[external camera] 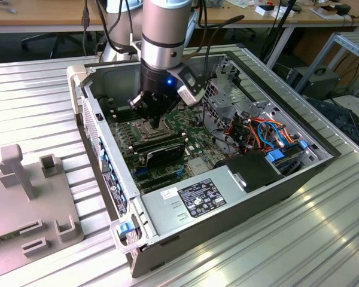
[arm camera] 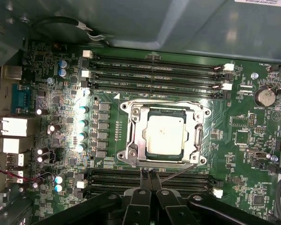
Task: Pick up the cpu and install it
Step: 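Install the second cpu locking lever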
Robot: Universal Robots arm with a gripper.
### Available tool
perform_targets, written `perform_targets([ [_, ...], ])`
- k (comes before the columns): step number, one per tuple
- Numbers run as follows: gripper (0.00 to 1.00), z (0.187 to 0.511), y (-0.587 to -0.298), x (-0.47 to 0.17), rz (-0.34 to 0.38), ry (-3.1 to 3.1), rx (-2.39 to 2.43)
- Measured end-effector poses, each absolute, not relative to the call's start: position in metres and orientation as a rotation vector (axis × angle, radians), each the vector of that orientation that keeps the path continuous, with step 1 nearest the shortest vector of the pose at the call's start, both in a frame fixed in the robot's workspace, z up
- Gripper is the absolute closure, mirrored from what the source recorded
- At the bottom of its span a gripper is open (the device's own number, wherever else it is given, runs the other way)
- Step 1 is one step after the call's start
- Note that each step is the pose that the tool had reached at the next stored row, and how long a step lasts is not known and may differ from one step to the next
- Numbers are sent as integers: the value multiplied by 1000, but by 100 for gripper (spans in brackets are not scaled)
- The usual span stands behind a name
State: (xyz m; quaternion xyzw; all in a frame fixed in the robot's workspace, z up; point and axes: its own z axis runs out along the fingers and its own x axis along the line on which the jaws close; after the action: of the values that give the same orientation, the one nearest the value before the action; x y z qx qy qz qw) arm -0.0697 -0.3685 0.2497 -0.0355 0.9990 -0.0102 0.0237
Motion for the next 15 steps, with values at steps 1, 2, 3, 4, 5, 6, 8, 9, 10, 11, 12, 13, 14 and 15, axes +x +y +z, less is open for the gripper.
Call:
perform_targets([
  [1,89,250,-369,-70,-32,3092,-110],
  [2,89,250,-369,-70,-32,3092,-110],
  [3,89,249,-369,-71,-32,3092,-110],
  [4,89,246,-369,-73,-32,3092,-110],
  [5,89,242,-369,-74,-32,3092,-110],
  [6,89,240,-369,-74,-32,3092,-110],
  [8,89,239,-369,-75,-32,3092,-110],
  [9,89,238,-369,-77,-32,3092,-110],
  [10,89,237,-369,-79,-32,3092,-110],
  [11,89,237,-369,-80,-32,3092,-110],
  [12,89,237,-369,-80,-32,3092,-110],
  [13,89,236,-369,-81,-32,3092,-110],
  [14,89,236,-369,-82,-32,3092,-110],
  [15,89,235,-369,-82,-32,3092,-110],
])
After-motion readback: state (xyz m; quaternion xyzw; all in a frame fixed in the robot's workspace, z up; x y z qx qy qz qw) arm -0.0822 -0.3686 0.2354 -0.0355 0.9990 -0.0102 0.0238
